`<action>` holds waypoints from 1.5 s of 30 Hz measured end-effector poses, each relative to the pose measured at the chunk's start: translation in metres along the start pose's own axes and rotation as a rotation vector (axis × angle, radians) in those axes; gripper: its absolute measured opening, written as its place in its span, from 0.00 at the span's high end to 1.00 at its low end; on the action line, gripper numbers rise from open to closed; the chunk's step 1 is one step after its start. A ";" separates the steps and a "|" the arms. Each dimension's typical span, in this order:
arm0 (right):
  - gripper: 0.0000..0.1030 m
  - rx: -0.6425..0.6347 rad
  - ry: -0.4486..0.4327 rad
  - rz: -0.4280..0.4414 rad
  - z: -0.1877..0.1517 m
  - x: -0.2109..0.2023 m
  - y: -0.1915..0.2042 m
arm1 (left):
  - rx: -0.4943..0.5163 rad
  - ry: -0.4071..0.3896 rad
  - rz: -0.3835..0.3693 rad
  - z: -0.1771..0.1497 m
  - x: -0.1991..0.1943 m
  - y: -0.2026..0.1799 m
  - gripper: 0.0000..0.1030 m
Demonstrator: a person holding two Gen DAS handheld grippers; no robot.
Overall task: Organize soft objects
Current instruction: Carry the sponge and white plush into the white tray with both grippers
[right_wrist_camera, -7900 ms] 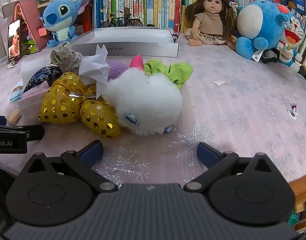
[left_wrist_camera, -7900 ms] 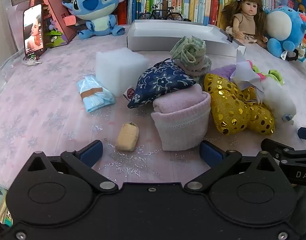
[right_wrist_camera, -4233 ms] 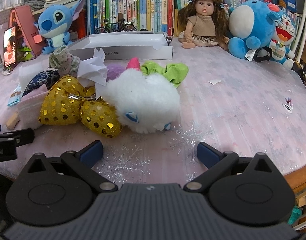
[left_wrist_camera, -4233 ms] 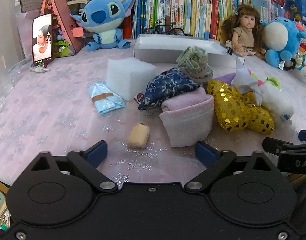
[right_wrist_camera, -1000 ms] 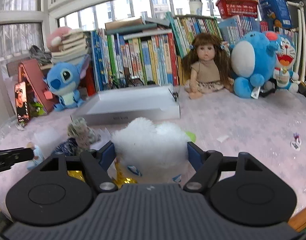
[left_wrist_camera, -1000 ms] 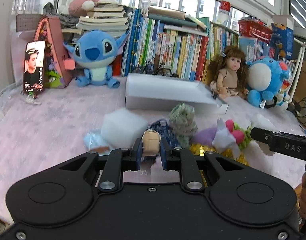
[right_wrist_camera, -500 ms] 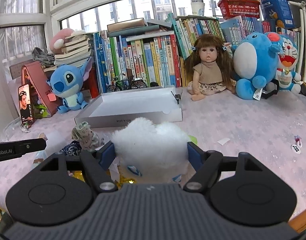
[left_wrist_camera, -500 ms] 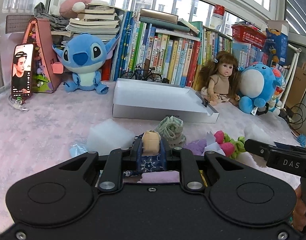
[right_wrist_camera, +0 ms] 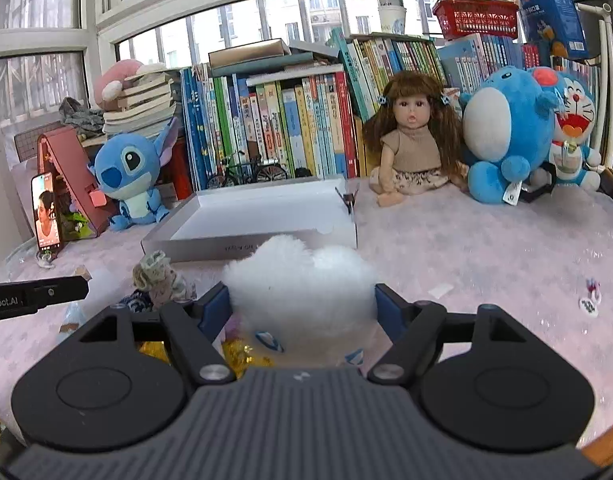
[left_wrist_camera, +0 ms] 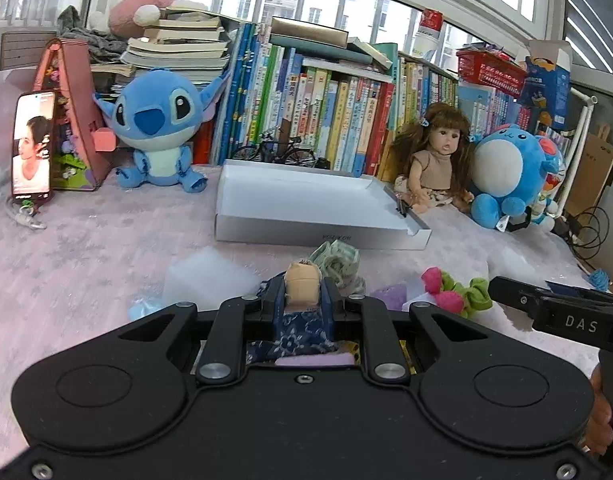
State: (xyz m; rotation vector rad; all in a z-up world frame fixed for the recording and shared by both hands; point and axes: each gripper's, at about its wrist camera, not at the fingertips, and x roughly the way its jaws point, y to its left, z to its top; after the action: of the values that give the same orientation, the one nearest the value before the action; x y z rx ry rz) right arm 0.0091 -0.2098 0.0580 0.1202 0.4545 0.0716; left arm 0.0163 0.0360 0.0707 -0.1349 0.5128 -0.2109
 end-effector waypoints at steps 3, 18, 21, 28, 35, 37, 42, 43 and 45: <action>0.25 0.008 -0.008 -0.003 0.008 0.004 -0.004 | 0.008 -0.004 -0.010 0.008 0.004 -0.001 0.82; 0.25 -0.014 0.018 0.043 0.059 0.044 -0.013 | 0.021 -0.018 -0.045 0.075 0.044 -0.001 0.82; 0.25 0.004 0.055 0.063 0.071 0.059 -0.017 | 0.002 0.011 -0.048 0.088 0.064 0.001 0.82; 0.26 0.011 0.119 0.101 0.098 0.102 -0.018 | -0.053 0.077 -0.026 0.115 0.120 0.006 0.82; 0.26 -0.053 0.152 0.109 0.110 0.152 -0.006 | -0.070 0.133 0.024 0.126 0.185 0.008 0.82; 0.26 -0.054 0.170 0.115 0.109 0.166 -0.003 | -0.086 0.159 0.043 0.124 0.205 0.011 0.82; 0.26 -0.055 0.228 0.116 0.102 0.197 0.004 | -0.113 0.221 0.083 0.117 0.242 0.020 0.82; 0.26 -0.059 0.234 0.114 0.100 0.201 0.006 | -0.121 0.231 0.087 0.115 0.248 0.022 0.82; 0.26 -0.074 0.245 0.109 0.097 0.209 0.009 | -0.121 0.249 0.099 0.112 0.258 0.024 0.82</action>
State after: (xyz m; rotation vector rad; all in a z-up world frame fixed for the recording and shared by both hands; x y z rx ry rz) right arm 0.2385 -0.1903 0.0554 0.0631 0.6891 0.2115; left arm 0.2954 0.0071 0.0414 -0.2025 0.7787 -0.0995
